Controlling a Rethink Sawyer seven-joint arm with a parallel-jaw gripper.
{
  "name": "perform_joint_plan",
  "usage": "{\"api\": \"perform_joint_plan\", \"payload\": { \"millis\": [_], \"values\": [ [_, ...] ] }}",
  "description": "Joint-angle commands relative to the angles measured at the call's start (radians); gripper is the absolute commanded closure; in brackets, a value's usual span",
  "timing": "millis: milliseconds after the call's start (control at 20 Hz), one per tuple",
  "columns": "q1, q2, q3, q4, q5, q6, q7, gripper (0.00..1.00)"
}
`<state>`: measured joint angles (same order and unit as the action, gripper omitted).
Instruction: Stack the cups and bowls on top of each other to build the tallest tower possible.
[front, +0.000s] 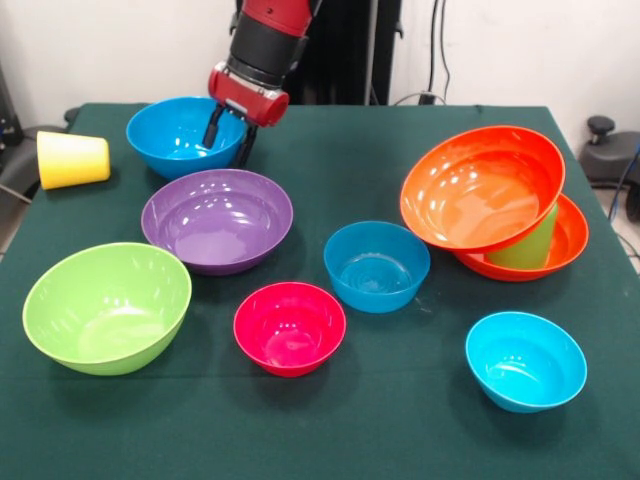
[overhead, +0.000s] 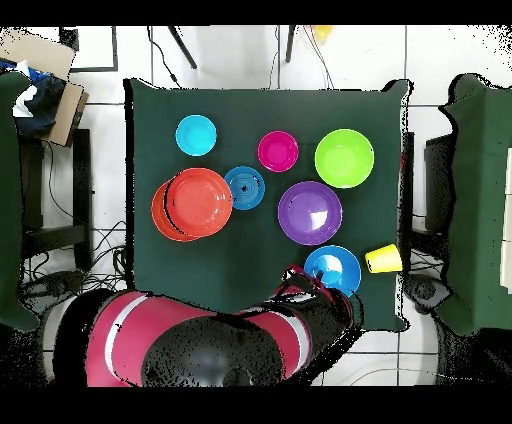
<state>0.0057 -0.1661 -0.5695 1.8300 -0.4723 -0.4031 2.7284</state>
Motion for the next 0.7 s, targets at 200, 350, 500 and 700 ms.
{"api": "perform_joint_plan", "payload": {
  "millis": [200,350,500,700],
  "values": [
    [0.001,0.0,0.116,-0.122,-0.008,0.013,-0.013,0.0],
    [0.003,0.0,0.115,-0.122,-0.007,0.017,-0.013,0.0],
    [0.003,-0.001,0.117,-0.121,-0.008,0.019,-0.012,0.0],
    [0.003,-0.004,0.119,-0.12,-0.008,0.023,-0.011,0.0]
  ]
}}
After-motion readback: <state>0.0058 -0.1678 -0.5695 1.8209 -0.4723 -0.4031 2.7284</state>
